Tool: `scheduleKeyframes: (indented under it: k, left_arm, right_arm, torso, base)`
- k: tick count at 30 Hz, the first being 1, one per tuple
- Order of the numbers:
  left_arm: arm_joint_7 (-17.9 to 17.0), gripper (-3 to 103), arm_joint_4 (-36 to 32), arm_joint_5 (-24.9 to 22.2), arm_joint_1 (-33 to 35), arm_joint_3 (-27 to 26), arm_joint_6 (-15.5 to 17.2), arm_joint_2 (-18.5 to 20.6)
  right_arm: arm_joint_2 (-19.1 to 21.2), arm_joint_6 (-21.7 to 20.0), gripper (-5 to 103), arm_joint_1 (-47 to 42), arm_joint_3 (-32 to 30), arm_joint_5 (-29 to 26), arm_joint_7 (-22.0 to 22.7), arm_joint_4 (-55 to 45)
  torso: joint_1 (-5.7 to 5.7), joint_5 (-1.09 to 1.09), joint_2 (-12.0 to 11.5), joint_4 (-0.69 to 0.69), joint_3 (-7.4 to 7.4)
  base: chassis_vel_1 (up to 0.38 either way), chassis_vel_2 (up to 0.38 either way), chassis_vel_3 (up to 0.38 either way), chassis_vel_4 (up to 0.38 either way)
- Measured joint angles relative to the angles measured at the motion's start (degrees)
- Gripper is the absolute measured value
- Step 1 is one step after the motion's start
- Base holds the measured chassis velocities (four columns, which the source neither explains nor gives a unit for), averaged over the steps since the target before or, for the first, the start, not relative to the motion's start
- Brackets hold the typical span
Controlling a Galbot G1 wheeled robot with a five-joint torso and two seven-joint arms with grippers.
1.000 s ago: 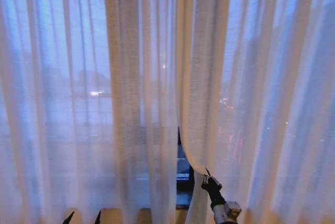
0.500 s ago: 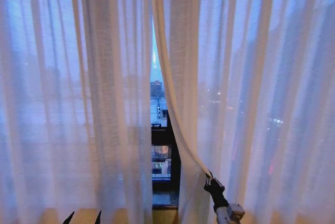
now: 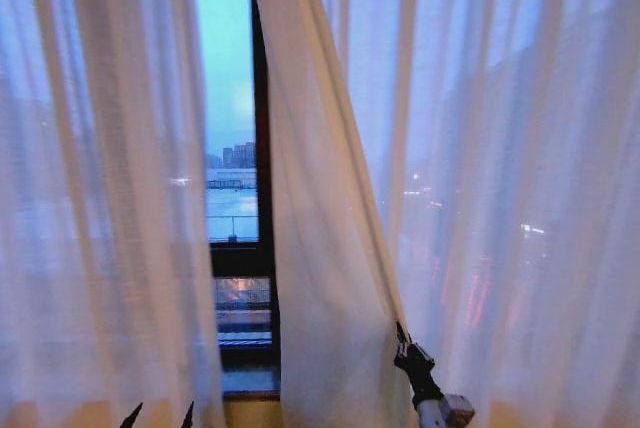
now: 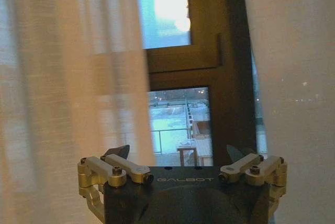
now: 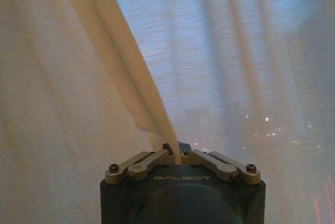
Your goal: Open the curtains by pulling them apart, changing their state from closed to fully open.
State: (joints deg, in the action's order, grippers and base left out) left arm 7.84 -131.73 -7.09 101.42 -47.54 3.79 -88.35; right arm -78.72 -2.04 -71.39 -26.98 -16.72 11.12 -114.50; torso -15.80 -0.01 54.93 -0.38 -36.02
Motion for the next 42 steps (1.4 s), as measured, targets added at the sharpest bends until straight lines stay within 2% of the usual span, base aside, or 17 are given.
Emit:
scheduleKeyframes:
  k: [42]
  left_arm:
    - [0.1, 100, 0.6, 0.0, -0.6, 0.2, 0.1, 0.2]
  right_arm:
    - [0.0, 0.6, 0, -0.6, -0.8, 0.1, -0.7, 0.6]
  torso:
    - [-0.01, -0.01, 0.0, 0.01, 0.0]
  base:
    - [-0.352, -0.349, 0.354, 0.354]
